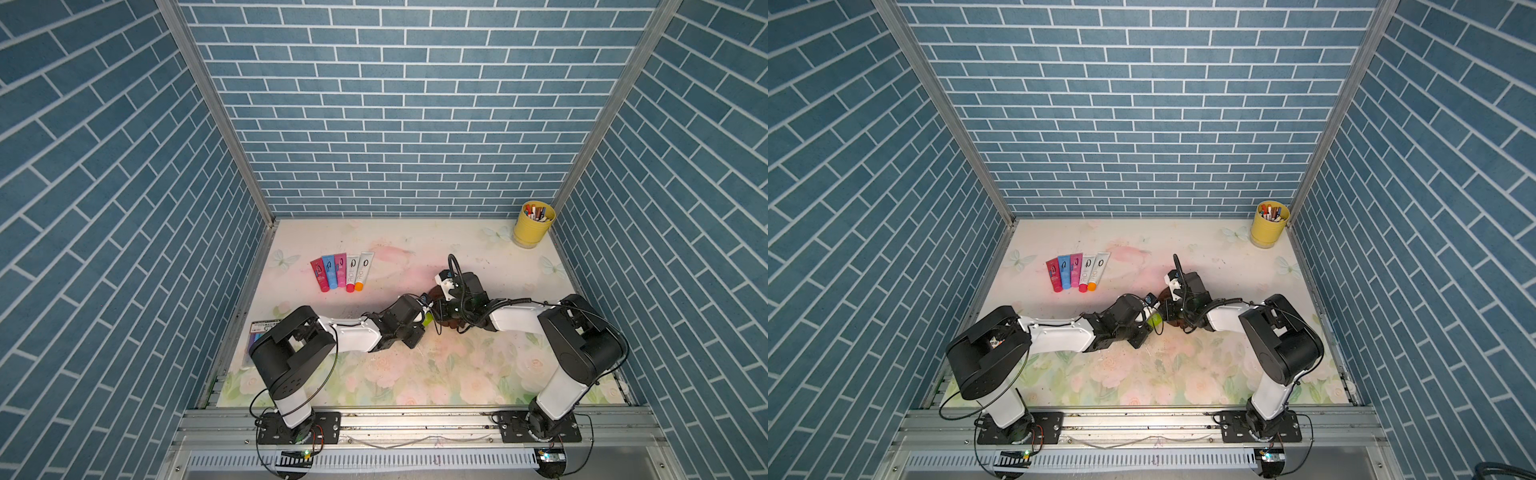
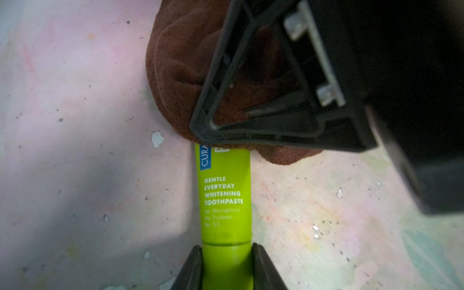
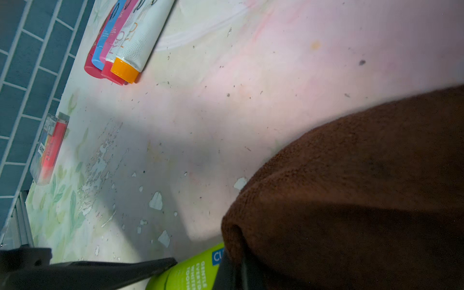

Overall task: Wipe the surface of the toothpaste tube
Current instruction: Wipe the dirt from the toothpaste tube.

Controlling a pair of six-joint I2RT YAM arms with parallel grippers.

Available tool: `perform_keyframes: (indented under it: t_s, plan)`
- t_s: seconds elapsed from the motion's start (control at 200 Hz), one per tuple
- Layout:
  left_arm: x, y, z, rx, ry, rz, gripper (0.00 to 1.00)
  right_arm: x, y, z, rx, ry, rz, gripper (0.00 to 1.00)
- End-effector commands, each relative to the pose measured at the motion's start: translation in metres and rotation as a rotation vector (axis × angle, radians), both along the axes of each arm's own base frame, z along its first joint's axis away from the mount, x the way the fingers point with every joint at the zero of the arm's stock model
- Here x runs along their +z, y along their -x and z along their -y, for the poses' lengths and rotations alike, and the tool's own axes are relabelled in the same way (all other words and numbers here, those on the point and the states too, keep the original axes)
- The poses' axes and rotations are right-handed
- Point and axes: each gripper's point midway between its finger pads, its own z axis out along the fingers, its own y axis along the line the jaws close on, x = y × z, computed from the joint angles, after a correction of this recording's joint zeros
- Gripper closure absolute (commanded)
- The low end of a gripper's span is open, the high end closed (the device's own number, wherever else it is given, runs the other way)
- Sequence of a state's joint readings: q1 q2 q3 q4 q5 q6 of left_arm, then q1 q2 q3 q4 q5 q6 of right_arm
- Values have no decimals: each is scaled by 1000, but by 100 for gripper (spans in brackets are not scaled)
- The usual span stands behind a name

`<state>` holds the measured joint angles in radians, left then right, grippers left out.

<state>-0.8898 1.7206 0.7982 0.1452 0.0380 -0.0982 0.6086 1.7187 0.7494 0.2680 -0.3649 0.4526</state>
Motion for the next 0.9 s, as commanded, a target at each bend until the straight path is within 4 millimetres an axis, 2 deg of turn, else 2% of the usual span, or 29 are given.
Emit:
perform_keyframes:
  t_s: [0.0,0.07,0.17,0.325,0.455,0.55,0.66,0.775,0.895]
  plan:
    - [6,-5,14,-19,43,19,95,-58,30,40,-62,162,-215,100]
    - [6,-5,14,-19,43,19,95,-68,16,67,-157,245,-215,100]
    - [5,-4,14,-19,41,17,97,-77,4,94,-268,311,-216,100]
    - [6,-4,13,-15,45,18,99,-82,0,113,-347,363,-202,100]
    - [6,-5,13,-15,43,19,100,-80,3,120,-368,381,-192,100]
    - [6,-5,13,-12,43,19,100,-75,8,114,-351,337,-195,100]
    - [5,-6,14,-11,40,18,100,-60,25,78,-227,174,-222,100]
    - [5,-5,13,-12,39,15,100,-45,53,44,-78,98,-248,100]
    - [4,-5,14,-12,38,16,100,-39,75,24,5,27,-291,100]
